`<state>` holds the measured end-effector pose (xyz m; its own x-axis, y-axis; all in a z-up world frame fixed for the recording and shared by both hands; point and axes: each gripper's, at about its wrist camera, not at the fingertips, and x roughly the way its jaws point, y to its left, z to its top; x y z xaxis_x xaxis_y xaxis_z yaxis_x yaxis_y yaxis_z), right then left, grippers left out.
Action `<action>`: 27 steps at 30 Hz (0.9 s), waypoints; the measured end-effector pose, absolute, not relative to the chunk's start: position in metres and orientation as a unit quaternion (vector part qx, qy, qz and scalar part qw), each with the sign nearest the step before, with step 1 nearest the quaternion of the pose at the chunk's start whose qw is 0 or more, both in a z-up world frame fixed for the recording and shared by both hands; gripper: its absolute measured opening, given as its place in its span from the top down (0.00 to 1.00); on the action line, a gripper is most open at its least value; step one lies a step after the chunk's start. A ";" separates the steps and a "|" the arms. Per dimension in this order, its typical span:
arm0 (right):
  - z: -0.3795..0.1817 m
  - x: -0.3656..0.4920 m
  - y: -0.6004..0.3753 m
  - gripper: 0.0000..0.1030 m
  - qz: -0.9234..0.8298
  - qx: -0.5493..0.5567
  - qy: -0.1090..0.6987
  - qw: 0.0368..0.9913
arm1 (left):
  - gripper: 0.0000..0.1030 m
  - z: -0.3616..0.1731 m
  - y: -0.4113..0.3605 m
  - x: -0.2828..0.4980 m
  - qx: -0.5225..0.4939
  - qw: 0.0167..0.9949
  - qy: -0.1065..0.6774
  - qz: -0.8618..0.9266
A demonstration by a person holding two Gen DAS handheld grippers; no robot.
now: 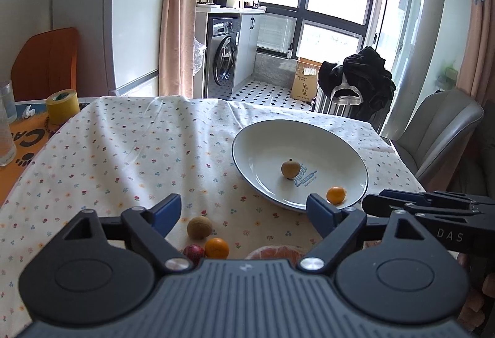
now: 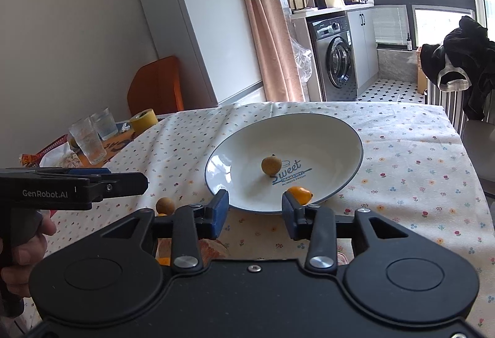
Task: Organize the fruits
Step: 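Open left tool to drop the kiwi while right tool releases the kumquat, then withdraw both tools from the bowl and move toward the two large oranges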
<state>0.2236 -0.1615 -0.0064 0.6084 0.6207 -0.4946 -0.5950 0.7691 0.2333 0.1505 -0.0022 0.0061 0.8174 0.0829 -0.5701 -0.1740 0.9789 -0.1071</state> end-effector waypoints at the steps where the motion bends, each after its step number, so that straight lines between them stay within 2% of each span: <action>1: -0.004 0.220 -0.164 0.51 0.337 0.024 0.280 0.898 | 0.14 0.007 -0.003 0.148 -0.078 0.950 0.293 0.067; 3: -0.001 0.214 -0.169 0.36 0.337 0.026 0.270 0.902 | 0.12 0.009 -0.005 0.143 -0.079 0.951 0.290 0.067; 7: 0.006 0.205 -0.174 0.28 0.338 0.027 0.264 0.903 | 0.08 0.011 -0.008 0.131 -0.076 0.953 0.285 0.069; 9: 0.008 0.200 -0.177 0.14 0.337 0.028 0.258 0.905 | 0.06 0.012 -0.009 0.126 -0.078 0.953 0.286 0.065; 11: 0.011 0.195 -0.179 0.07 0.339 0.027 0.252 0.906 | 0.01 0.012 -0.009 0.121 -0.083 0.953 0.285 0.055; 13: 0.014 0.190 -0.181 0.00 0.341 0.025 0.248 0.906 | 0.00 0.011 -0.009 0.116 -0.085 0.953 0.287 0.050; 27: 0.017 0.170 -0.189 0.00 0.338 0.031 0.262 0.904 | 0.00 0.007 0.004 0.084 -0.120 0.944 0.303 0.059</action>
<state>0.1703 -0.1888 0.0170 0.6348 0.6264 -0.4524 -0.5942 0.7700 0.2323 0.0845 0.0041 0.0074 0.8100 0.0392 -0.5852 -0.1844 0.9642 -0.1907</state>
